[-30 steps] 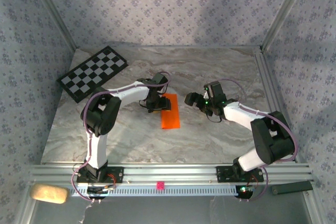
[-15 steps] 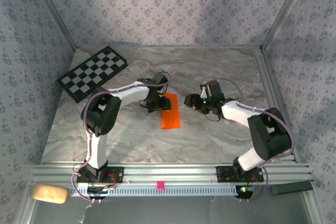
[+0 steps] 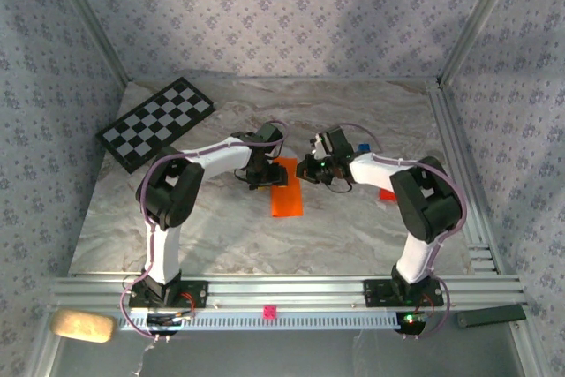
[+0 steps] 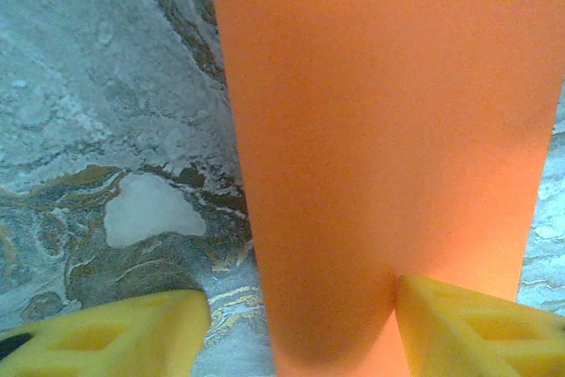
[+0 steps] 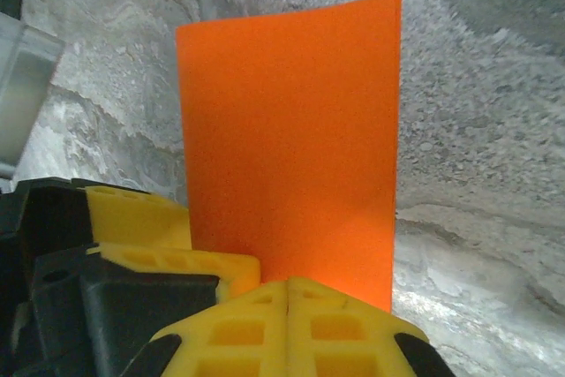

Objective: Fold a paper plane with a square sheet of paper (pick it up from the middle)
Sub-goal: Hold the square sheet of paper at the center of the table.

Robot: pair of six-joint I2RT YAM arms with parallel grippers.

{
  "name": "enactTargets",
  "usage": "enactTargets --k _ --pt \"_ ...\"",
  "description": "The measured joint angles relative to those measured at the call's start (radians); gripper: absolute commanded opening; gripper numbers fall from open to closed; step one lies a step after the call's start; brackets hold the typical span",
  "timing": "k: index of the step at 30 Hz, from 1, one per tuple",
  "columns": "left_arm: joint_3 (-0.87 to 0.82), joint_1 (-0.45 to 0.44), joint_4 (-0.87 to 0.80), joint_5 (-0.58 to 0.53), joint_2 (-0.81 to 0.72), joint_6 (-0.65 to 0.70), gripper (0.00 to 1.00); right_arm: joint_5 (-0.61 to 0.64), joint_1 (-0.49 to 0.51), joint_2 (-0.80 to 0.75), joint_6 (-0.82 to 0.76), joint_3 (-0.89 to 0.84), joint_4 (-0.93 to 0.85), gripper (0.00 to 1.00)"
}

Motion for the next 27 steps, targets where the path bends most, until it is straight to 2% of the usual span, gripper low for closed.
enactTargets --k 16,27 --pt "0.0 -0.001 0.0 0.0 0.0 0.0 0.62 -0.034 0.03 0.102 -0.029 0.093 -0.094 0.0" --pt "0.0 -0.001 0.0 0.0 0.0 0.0 0.63 0.001 0.032 0.142 -0.116 0.119 -0.159 0.0"
